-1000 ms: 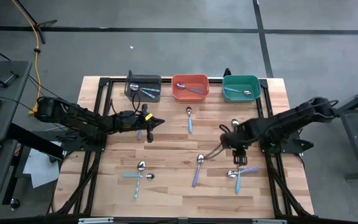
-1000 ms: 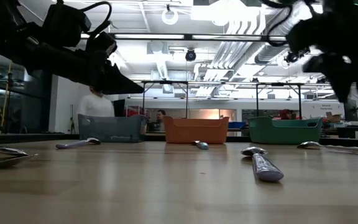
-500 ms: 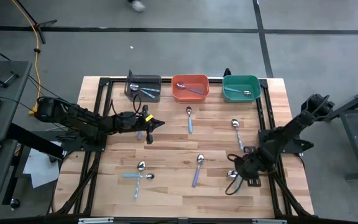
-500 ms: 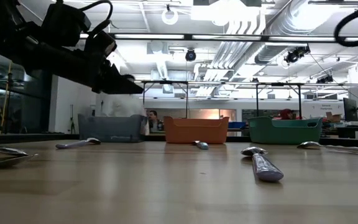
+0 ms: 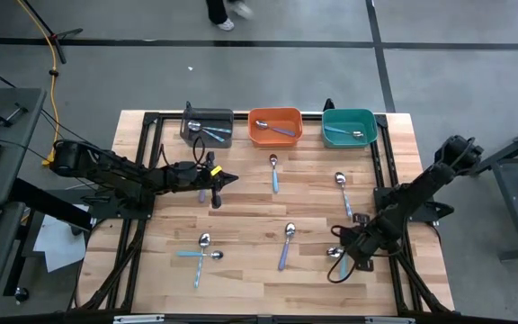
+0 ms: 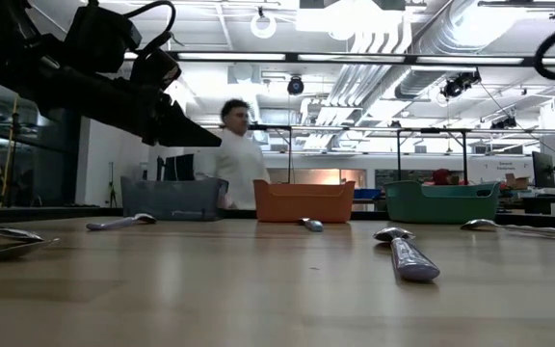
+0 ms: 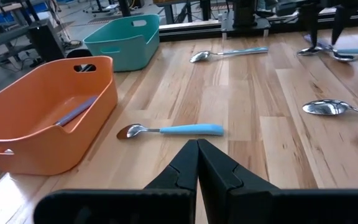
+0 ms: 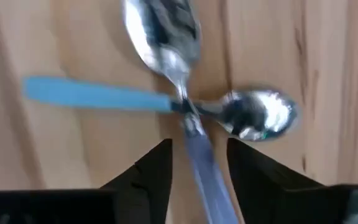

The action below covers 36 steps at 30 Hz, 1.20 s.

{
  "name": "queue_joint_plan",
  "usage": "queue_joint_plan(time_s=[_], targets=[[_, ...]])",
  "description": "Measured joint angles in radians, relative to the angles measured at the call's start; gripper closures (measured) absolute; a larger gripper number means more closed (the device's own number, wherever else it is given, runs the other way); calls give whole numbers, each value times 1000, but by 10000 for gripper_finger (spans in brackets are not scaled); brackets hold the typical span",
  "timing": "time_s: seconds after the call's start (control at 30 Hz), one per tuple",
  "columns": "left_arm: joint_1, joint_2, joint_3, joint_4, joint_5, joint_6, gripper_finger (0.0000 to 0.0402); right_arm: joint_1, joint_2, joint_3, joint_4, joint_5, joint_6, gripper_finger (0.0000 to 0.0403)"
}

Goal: Sort silverware by color (type)
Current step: Put the purple spoon into the orange bin

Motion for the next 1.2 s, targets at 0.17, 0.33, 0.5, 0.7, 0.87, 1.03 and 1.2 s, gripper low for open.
queue_joint_plan(time_s=[0.17, 0.33, 0.5, 0.7, 0.87, 1.03, 1.2], targets=[[0, 0, 0, 0, 0, -2, 401, 0, 0, -22, 12, 14, 14, 304], [0, 0, 0, -1, 0, -15, 401, 0, 14, -40, 30, 23, 4, 310], [0, 0, 0, -2, 0, -26, 401, 0, 31, -39, 28, 20, -18, 310], [-1, 0, 0, -3, 0, -30, 401, -4, 34, -24, 15, -8, 13, 347], [-3, 0, 0, -5, 0, -44, 401, -3, 41, 34, -39, -50, 13, 386], [-8, 0, 0, -7, -1, -53, 401, -4, 40, 114, -117, -45, 2, 397], [-29, 0, 0, -7, -1, -53, 401, -39, 40, 222, -216, 7, -43, 397]])
